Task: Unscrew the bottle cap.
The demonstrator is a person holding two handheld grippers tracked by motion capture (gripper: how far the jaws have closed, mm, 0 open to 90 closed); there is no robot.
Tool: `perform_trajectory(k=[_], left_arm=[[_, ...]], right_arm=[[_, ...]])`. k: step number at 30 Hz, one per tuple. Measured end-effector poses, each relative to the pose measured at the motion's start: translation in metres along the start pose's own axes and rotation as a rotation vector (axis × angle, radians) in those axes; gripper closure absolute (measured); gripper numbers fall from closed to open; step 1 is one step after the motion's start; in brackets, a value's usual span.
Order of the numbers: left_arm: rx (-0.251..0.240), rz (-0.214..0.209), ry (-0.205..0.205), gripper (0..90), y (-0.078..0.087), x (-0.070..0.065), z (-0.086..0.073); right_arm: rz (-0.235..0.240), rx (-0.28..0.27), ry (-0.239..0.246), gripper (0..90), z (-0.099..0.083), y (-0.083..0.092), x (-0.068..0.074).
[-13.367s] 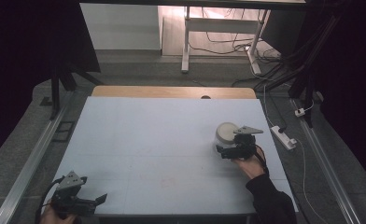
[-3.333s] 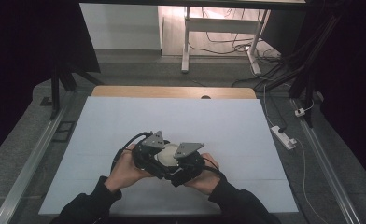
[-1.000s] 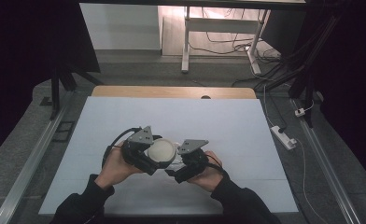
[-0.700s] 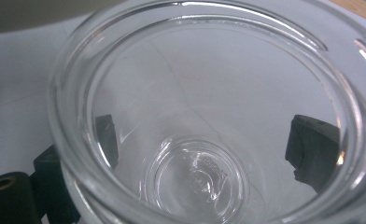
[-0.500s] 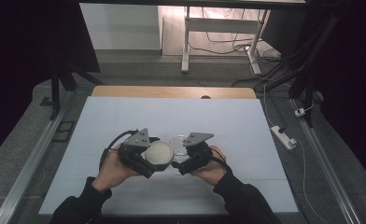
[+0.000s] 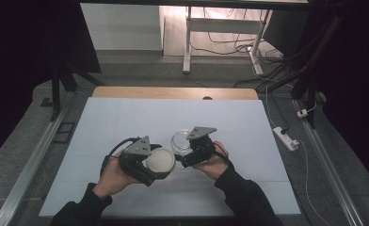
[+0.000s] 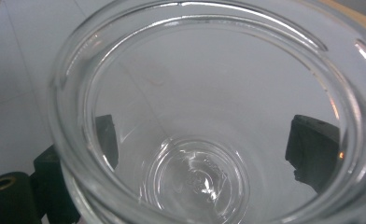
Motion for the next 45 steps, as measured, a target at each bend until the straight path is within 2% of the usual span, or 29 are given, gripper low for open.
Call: perform_trajectory(k=[27,45], left_arm=[[0.003,-0.049,-0.035,7.9,-0.027,-0.016,-0.012],[0.014,-0.047,-0.037,7.9,-0.046,-0.021,-0.018]], right_arm=[[-0.042,-0.005,-0.034,6.4,0.014,-0.012,-0.031],[-0.061,-0.003,-0.051,6.4,0.023,-0.025,-0.045]])
Point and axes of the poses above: each handheld gripper's, and its own axes: y roughly backward along the jaws, z roughly out of its top, x roughly to its left, the point moved 4 cm from there along -y, roughly forward along the jaws, and after that the axes turned 7 degrees about z, right-handed, at the moved point
